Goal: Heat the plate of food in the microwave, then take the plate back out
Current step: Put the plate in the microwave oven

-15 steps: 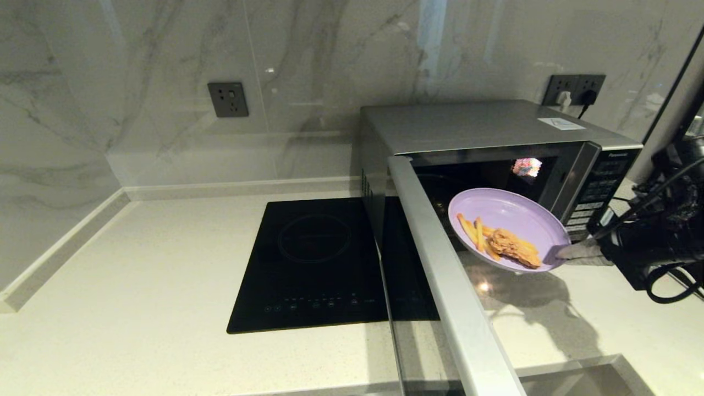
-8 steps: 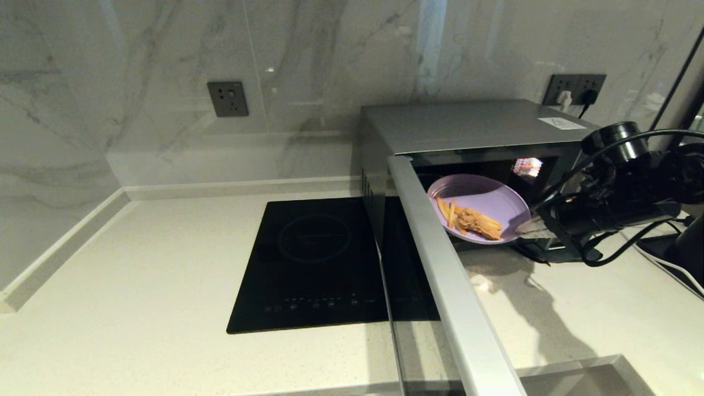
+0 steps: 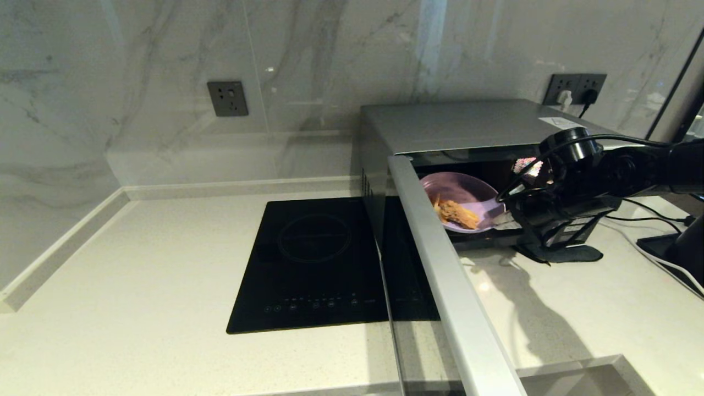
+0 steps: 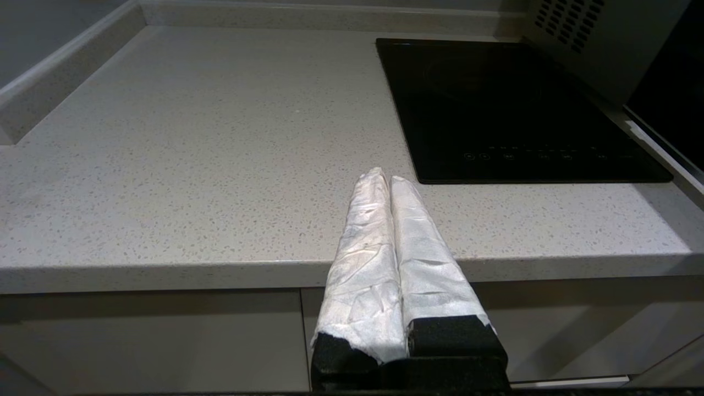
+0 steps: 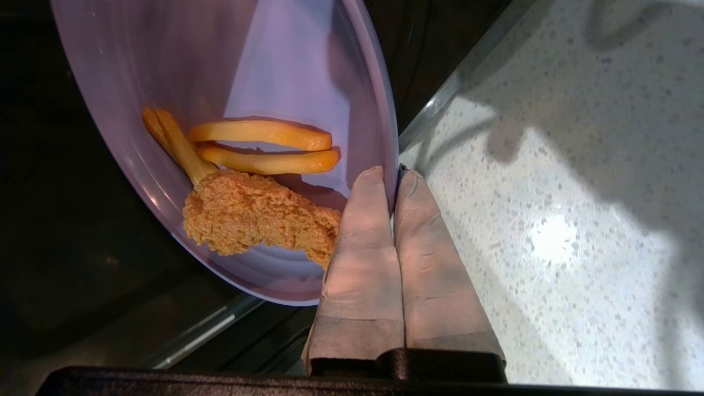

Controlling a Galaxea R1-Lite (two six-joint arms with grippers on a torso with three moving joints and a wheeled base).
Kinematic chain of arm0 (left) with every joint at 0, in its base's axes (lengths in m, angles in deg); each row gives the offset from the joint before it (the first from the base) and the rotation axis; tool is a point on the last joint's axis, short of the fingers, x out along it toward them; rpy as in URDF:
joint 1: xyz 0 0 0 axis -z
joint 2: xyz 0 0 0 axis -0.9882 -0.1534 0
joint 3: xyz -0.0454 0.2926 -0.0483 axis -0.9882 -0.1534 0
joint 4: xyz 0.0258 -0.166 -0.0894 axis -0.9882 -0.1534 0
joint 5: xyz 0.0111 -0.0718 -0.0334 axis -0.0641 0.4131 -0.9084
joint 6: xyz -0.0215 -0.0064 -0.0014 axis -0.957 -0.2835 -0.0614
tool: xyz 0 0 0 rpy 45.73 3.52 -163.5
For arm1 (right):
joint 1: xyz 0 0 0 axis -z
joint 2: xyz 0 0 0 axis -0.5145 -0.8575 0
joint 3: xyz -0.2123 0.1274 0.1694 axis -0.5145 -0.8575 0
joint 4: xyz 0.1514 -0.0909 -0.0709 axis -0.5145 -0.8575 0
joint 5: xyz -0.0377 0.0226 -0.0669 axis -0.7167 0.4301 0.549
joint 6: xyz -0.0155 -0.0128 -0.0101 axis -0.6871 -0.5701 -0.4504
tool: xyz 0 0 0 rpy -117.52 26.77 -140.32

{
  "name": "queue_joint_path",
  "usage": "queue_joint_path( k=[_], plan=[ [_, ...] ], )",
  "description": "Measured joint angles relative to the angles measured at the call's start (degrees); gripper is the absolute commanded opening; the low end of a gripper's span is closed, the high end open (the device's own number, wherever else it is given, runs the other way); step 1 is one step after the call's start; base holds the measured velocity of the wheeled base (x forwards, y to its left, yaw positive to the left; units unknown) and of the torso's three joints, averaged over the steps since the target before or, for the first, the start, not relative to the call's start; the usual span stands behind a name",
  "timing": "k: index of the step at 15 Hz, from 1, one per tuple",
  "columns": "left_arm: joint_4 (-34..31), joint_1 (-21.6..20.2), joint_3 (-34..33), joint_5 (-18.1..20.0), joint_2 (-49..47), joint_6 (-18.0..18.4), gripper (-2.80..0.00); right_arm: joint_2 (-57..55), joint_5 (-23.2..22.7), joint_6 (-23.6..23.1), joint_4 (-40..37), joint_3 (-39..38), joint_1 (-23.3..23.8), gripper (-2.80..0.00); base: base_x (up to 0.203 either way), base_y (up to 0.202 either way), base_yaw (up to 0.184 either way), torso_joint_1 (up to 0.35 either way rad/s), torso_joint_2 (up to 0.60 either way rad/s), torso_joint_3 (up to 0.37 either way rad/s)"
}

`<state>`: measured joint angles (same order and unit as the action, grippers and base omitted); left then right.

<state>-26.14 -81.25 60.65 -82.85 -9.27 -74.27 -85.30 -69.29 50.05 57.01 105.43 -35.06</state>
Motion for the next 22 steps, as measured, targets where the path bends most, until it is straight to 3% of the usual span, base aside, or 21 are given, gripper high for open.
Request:
queue_joint_path(
  k=[6,11,12,22],
  plan=[
    [0.0,0.0,0.0,0.0,0.0,0.0,-2.80,-6.5,1.4,-0.1,0.3,7.1,0.0,-2.80,0.000,0.000,0.000,0.000,0.00,0.000],
    [0.0,0.0,0.0,0.0,0.0,0.0,-2.80,-8.7,1.4,-0.2,0.3,7.8,0.0,-2.80,0.000,0.000,0.000,0.000,0.00,0.000],
    [0.0,0.0,0.0,0.0,0.0,0.0,-2.80,-8.8,1.5,-0.2,0.2,7.9,0.0,0.00,0.000,0.000,0.000,0.000,0.00,0.000],
    [0.0,0.0,0.0,0.0,0.0,0.0,-2.80,-6.9,2.6,-0.4,-1.7,7.8,-0.1,0.00,0.000,0.000,0.000,0.000,0.00,0.000]
  ],
)
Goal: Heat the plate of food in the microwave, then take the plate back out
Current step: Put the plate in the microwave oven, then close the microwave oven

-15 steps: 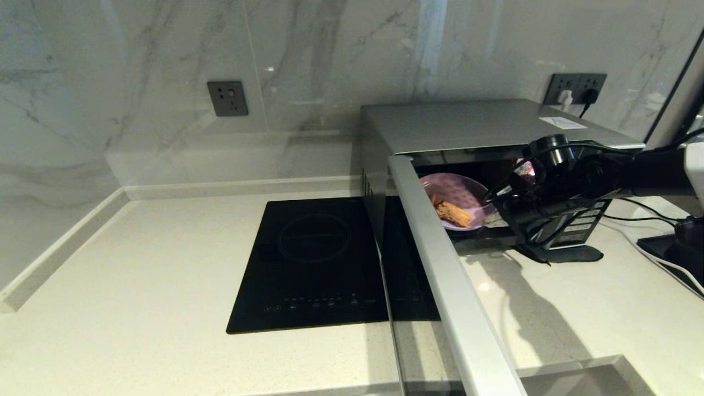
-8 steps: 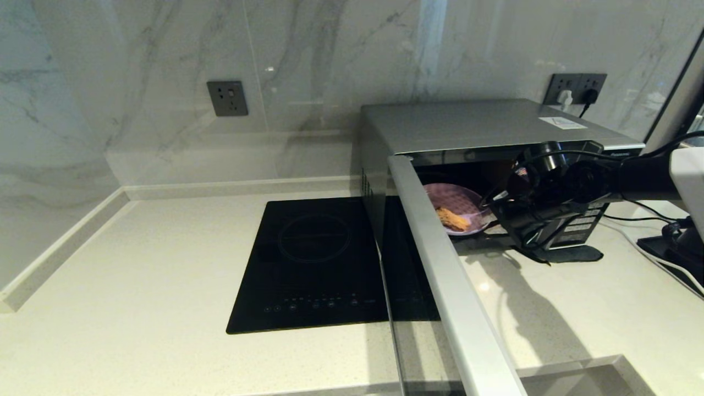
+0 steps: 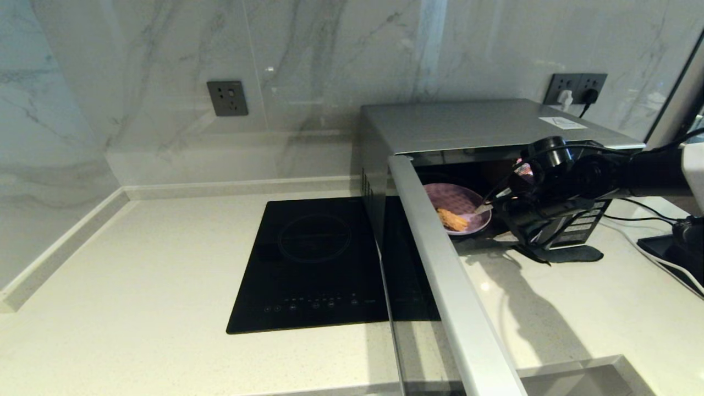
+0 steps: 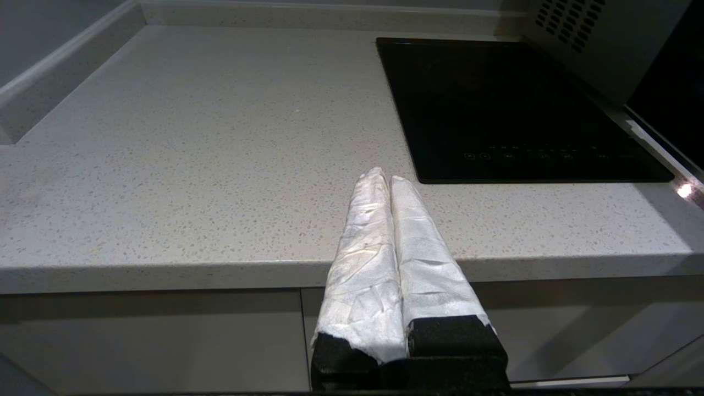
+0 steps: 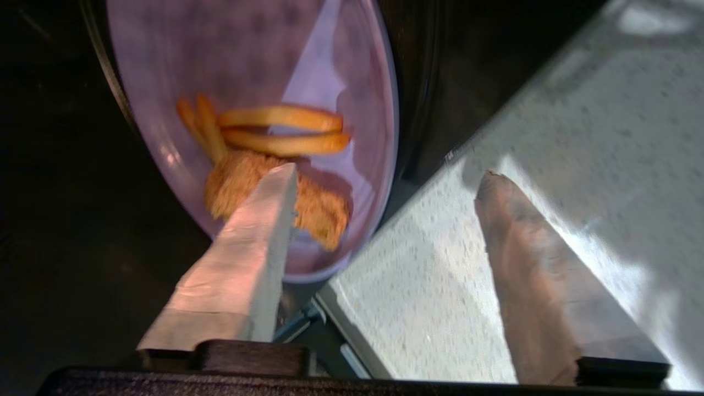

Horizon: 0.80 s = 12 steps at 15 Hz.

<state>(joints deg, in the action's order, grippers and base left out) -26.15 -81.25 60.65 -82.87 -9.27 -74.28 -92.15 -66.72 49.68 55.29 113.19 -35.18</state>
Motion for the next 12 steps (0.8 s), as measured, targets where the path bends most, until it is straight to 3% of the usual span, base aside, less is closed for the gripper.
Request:
queue_joint_path(
  k=[3,6,10,11,12],
  plan=[
    [0.0,0.0,0.0,0.0,0.0,0.0,-2.80,5.3,2.8,-0.6,-3.1,-3.0,0.0,0.00,0.000,0.000,0.000,0.000,0.00,0.000],
    [0.0,0.0,0.0,0.0,0.0,0.0,-2.80,13.0,7.1,-4.5,-3.8,-10.9,0.0,0.00,0.000,0.000,0.000,0.000,0.00,0.000],
    [0.0,0.0,0.0,0.0,0.0,0.0,-2.80,26.5,9.3,-8.3,-6.2,-20.6,0.0,0.00,0.000,0.000,0.000,0.000,0.00,0.000],
    [0.0,0.0,0.0,0.0,0.0,0.0,-2.80,30.4,9.4,-8.7,-7.8,-22.2,-0.1,-2.80,0.000,0.000,0.000,0.000,0.00,0.000],
    [0.0,0.0,0.0,0.0,0.0,0.0,-2.80,34.3,9.6,-9.3,-9.8,-23.2,-0.3,-2.80,0.000,0.000,0.000,0.000,0.00,0.000]
  ],
)
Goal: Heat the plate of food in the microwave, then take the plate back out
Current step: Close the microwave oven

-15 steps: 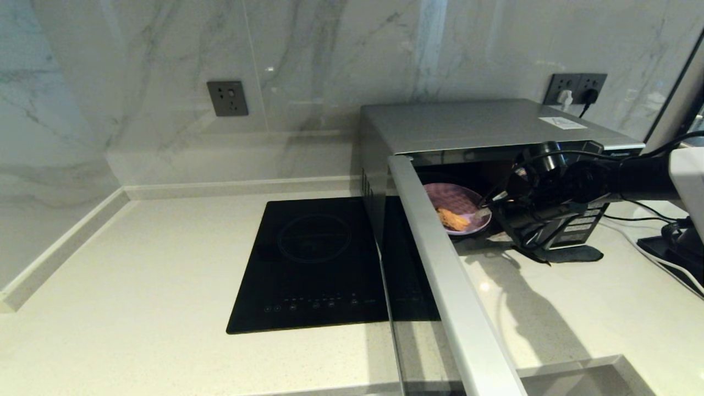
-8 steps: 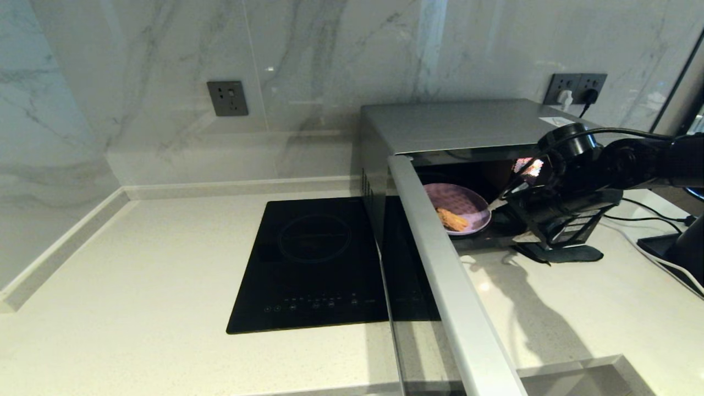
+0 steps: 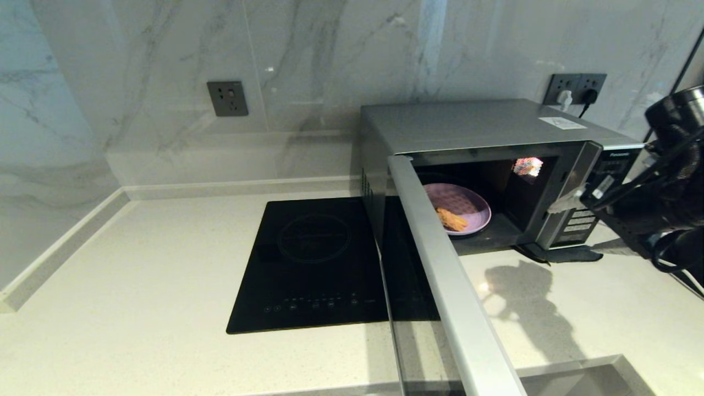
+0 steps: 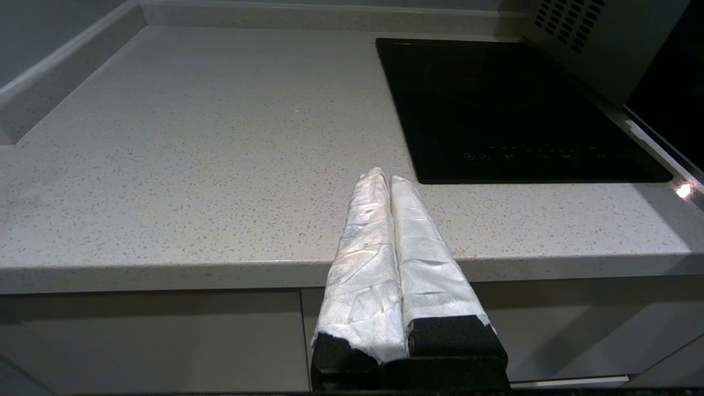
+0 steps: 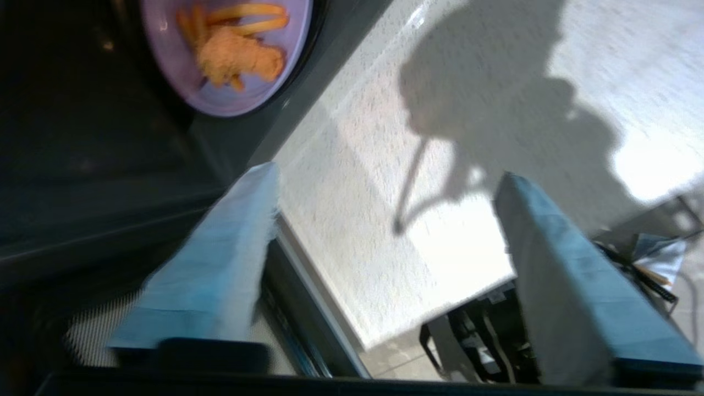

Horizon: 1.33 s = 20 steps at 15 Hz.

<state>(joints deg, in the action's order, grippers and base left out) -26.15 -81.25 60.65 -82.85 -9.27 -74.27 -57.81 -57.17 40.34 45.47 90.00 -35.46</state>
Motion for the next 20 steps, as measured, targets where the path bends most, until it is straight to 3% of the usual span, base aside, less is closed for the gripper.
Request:
queue_joint_path(
  k=[2,5,8,11,13,20],
  plan=[
    [0.0,0.0,0.0,0.0,0.0,0.0,-2.80,6.9,0.1,-2.0,-5.2,-0.6,-0.7,-2.80,0.000,0.000,0.000,0.000,0.00,0.000],
    [0.0,0.0,0.0,0.0,0.0,0.0,-2.80,13.7,-0.1,-2.7,-15.0,5.0,-5.1,-2.80,0.000,0.000,0.000,0.000,0.00,0.000],
    [0.0,0.0,0.0,0.0,0.0,0.0,-2.80,17.1,-0.8,-2.5,-24.0,14.6,-11.7,-2.80,0.000,0.000,0.000,0.000,0.00,0.000],
    [0.0,0.0,0.0,0.0,0.0,0.0,-2.80,17.8,-5.6,-3.4,-31.6,26.9,-16.6,-2.80,0.000,0.000,0.000,0.000,0.00,0.000],
    [0.0,0.0,0.0,0.0,0.0,0.0,-2.80,17.1,-8.8,-5.5,-34.0,30.9,-20.4,-2.80,0.000,0.000,0.000,0.000,0.00,0.000],
    [0.0,0.0,0.0,0.0,0.0,0.0,-2.80,11.2,-9.6,-15.4,-34.6,33.6,-28.5,-2.80,0.000,0.000,0.000,0.000,0.00,0.000]
  ],
)
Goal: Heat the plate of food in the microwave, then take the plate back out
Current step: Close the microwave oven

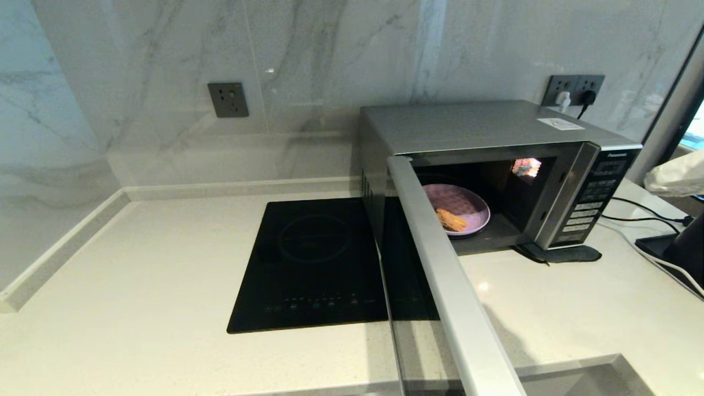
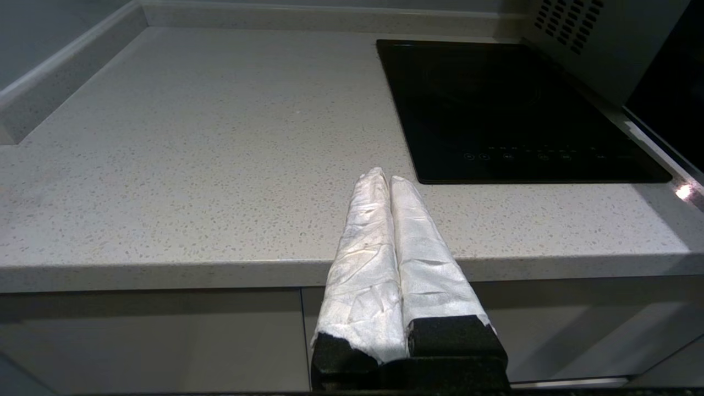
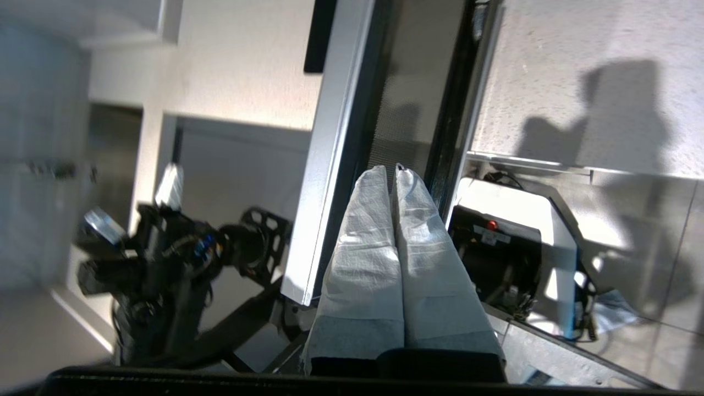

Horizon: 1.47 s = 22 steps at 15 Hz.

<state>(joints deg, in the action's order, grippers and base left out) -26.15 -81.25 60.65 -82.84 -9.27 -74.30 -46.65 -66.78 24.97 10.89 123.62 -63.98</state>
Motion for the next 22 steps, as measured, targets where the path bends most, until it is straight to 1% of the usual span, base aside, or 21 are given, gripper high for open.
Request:
queue_joint_path(
  k=[4,6,8,10,12,14,16,17,20,22],
  plan=[
    [0.0,0.0,0.0,0.0,0.0,0.0,-2.80,-4.5,0.4,-2.5,0.7,0.4,-9.3,-2.80,0.000,0.000,0.000,0.000,0.00,0.000],
    [0.0,0.0,0.0,0.0,0.0,0.0,-2.80,-7.1,0.7,-4.5,2.3,0.6,-12.3,-2.80,0.000,0.000,0.000,0.000,0.00,0.000],
    [0.0,0.0,0.0,0.0,0.0,0.0,-2.80,-9.5,2.0,-4.9,3.8,0.8,-15.2,-2.80,0.000,0.000,0.000,0.000,0.00,0.000],
    [0.0,0.0,0.0,0.0,0.0,0.0,-2.80,-12.0,5.5,-4.9,4.2,0.9,-18.8,-2.80,0.000,0.000,0.000,0.000,0.00,0.000],
    [0.0,0.0,0.0,-0.1,0.0,0.0,-2.80,-14.6,10.0,-4.9,4.7,1.0,-23.1,-2.80,0.000,0.000,0.000,0.000,0.00,0.000],
    [0.0,0.0,0.0,0.0,0.0,0.0,-2.80,-17.1,13.4,-4.8,6.0,1.0,-26.2,-2.80,0.000,0.000,0.000,0.000,0.00,0.000],
    [0.0,0.0,0.0,0.0,0.0,0.0,-2.80,-19.0,16.2,-4.6,6.1,1.0,-28.2,-2.80,0.000,0.000,0.000,0.000,0.00,0.000],
    [0.0,0.0,0.0,0.0,0.0,0.0,-2.80,-19.6,16.7,-4.6,6.1,1.0,-28.7,-2.80,0.000,0.000,0.000,0.000,0.00,0.000],
    [0.0,0.0,0.0,0.0,0.0,0.0,-2.80,-20.5,17.9,-3.5,6.0,1.0,-29.1,-2.80,0.000,0.000,0.000,0.000,0.00,0.000],
    [0.0,0.0,0.0,0.0,0.0,0.0,-2.80,-20.7,21.0,-2.7,5.9,0.9,-29.2,-2.80,0.000,0.000,0.000,0.000,0.00,0.000]
  ],
)
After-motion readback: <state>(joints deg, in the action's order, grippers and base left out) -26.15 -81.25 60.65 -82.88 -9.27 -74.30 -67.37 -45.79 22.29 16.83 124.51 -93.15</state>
